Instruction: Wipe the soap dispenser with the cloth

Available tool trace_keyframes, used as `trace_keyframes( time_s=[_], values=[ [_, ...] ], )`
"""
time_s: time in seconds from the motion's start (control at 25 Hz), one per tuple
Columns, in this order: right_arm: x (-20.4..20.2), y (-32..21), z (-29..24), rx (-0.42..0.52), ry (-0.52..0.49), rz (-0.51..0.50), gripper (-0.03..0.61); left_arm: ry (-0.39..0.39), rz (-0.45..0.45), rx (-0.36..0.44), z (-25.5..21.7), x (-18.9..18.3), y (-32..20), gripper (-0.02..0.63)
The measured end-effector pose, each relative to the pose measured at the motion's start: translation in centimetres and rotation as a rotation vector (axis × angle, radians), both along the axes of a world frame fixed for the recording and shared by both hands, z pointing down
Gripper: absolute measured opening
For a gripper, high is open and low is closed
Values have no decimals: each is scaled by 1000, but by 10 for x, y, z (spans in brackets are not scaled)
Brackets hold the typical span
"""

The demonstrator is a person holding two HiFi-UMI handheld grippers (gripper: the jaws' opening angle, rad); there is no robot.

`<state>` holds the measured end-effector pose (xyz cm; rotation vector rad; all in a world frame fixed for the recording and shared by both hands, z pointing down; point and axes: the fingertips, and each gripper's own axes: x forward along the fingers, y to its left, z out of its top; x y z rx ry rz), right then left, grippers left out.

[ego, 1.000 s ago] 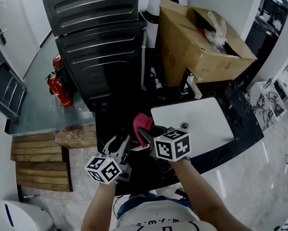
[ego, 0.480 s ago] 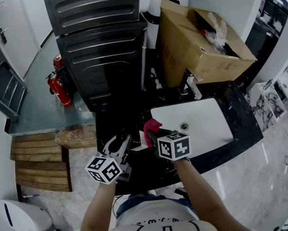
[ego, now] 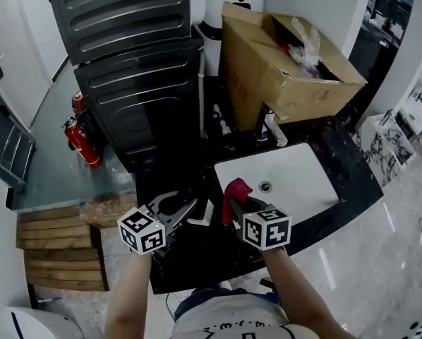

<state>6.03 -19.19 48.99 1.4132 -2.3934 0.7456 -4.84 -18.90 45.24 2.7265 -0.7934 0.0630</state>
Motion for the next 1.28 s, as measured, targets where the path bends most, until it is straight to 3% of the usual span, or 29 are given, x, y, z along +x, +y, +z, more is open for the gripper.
trace_keyframes(
  time_s=[0.24,0.32,0.4,0.52,0.6,0.76,0.92,1.12,1.2,1.28],
  values=[
    [23,2,-17,59,-58,79,51,-259,393,150,6,23,15,104],
    [23,4,-19,68,-73,80,49,-328,453,178,8,24,17,106],
    [22,6,-19,67,-76,78,49,-377,449,187,8,24,16,121],
    [21,8,-18,59,-92,83,49,-384,309,183,7,22,12,140],
    [20,9,-18,58,-98,83,49,-335,148,174,4,15,12,232],
    [21,8,-18,53,-114,92,49,-270,-214,142,3,2,13,233],
    [18,8,-18,51,-133,93,49,-296,-518,112,3,-5,10,215],
    [13,13,-15,39,-141,79,51,-403,-694,84,6,1,2,184],
    [11,15,-14,35,-138,68,49,-388,-727,54,6,1,-2,132],
    [10,18,-12,31,-135,59,49,-347,-724,23,5,2,-2,121]
  ],
)
